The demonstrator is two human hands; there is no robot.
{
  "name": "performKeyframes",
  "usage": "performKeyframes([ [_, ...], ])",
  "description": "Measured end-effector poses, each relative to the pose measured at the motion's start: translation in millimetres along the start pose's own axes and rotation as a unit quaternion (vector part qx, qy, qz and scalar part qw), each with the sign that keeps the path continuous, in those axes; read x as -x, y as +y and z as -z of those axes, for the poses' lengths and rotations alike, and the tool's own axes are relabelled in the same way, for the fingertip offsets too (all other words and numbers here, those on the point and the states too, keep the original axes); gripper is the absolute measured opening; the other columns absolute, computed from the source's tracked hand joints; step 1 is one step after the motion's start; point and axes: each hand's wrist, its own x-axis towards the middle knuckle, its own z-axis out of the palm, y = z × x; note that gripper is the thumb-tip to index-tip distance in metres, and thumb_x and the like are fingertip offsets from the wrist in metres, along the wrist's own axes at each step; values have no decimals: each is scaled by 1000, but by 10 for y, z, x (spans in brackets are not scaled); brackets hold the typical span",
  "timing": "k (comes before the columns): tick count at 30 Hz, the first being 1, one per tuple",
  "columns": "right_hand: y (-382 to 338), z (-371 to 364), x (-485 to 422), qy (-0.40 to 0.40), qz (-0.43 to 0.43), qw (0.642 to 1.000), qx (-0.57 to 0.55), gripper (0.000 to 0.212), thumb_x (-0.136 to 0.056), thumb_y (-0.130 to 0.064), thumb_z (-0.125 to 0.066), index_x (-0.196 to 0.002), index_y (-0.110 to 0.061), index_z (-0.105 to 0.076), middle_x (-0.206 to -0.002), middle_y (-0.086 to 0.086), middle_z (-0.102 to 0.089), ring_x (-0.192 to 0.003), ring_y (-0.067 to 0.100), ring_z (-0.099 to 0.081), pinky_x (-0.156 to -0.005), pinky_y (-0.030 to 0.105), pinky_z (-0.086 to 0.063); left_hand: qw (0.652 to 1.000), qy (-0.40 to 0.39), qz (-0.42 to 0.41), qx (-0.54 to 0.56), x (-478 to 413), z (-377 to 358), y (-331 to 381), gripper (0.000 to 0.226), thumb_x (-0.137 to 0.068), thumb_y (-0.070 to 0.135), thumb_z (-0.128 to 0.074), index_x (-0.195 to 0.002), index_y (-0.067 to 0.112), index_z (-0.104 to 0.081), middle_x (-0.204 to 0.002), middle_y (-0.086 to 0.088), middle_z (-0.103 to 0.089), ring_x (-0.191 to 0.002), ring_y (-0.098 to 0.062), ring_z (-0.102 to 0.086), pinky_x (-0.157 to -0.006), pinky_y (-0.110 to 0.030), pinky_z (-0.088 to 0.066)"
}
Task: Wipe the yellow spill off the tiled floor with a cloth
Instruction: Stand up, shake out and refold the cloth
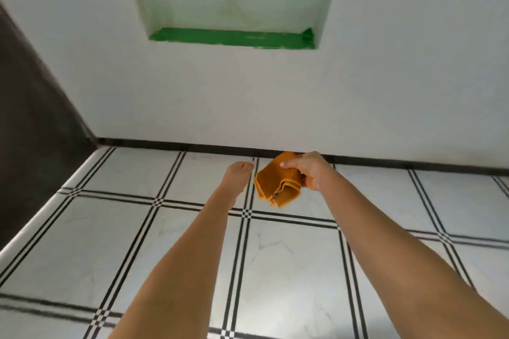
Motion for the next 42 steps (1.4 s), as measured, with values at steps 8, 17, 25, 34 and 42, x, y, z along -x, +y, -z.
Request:
performKeyframes([
  [8,1039,1904,707,186,-18,966,-177,45,-77,-2,-72,-113,-14,-49,-112,17,-53,-95,34,-55,-69,50,-52,983,-176,-10,-48,573,-2006,105,34,-96,34,-47,-123,14,-52,-113,-2,-56,-101,-21,-53,-82,-35,-42],
  [17,2468,4080,2034,401,-7,860,-316,37,-79,-1,-68,-111,-12,-53,-108,15,-56,-92,32,-57,-64,46,-53,918,-387,-2,-93,2111,-4700,75,24,-93,31,-52,-112,17,-57,-103,-1,-58,-89,-19,-54,-74,-32,-44],
  [25,3534,5447,3037,560,-33,726,-398,42,-79,-7,-72,-113,-14,-49,-107,13,-56,-93,31,-60,-72,44,-56,811,-554,-32,-186,3385,-6578,-74,34,-94,34,-51,-121,14,-54,-113,-3,-58,-97,-22,-56,-79,-36,-45],
  [34,4583,6987,3941,676,-57,581,-450,27,-82,-3,-66,-105,-7,-52,-83,8,-57,-68,21,-58,-48,32,-48,694,-670,-46,-259,4799,-8658,-238,36,-96,32,-48,-127,13,-48,-120,-5,-55,-104,-23,-55,-86,-38,-47],
  [42,5558,8265,4563,728,-113,449,-506,17,-80,-7,-70,-81,-11,-54,-82,10,-60,-80,29,-61,-78,48,-55,587,-735,-44,-337,5988,-10245,-423,22,-96,28,-48,-114,14,-52,-100,-2,-58,-91,-20,-57,-84,-37,-44],
])
